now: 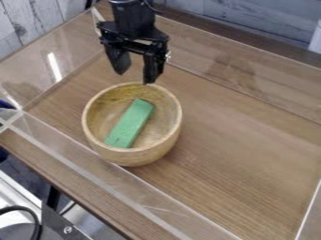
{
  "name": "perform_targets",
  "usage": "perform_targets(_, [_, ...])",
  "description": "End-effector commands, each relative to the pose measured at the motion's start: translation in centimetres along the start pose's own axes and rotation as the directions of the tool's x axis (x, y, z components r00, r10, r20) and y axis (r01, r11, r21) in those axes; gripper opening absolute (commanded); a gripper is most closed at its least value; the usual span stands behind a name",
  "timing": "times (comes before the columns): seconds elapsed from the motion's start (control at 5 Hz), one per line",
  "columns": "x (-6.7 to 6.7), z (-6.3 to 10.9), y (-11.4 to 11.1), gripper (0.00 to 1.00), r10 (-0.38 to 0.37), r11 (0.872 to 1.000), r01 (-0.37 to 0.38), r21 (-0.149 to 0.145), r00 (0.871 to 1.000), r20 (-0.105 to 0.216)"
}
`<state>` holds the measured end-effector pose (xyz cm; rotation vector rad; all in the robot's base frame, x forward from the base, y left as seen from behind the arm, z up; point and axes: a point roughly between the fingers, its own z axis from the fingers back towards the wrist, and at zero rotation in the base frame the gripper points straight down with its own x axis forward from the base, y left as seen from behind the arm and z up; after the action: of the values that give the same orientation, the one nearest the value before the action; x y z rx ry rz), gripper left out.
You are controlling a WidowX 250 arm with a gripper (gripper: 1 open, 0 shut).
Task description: Put the green block in the brown bowl
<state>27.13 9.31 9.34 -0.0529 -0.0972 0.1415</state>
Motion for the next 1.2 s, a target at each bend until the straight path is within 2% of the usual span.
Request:
perform_targets(0.0, [1.6,2.6,-0.5,1.0,-0.016,0.999,0.014,0.029,0.998,0.054])
perform_targets(0.2, [2.2,2.7,-1.5,1.0,-0.037,0.998,0.035,0.055,0.999,0.022])
perform_targets(0.6, [1.8,0.8,0.7,1.0,0.023,0.999,-0.025,0.041,0.999,0.048])
perform_targets(0.8, [1.2,0.6,1.3,1.0,0.006,0.999,-0.009,0.05,0.999,0.052])
perform_targets(1.0, [1.3,0.2,1.7,1.0,0.008,0.998,-0.011,0.063,0.998,0.061])
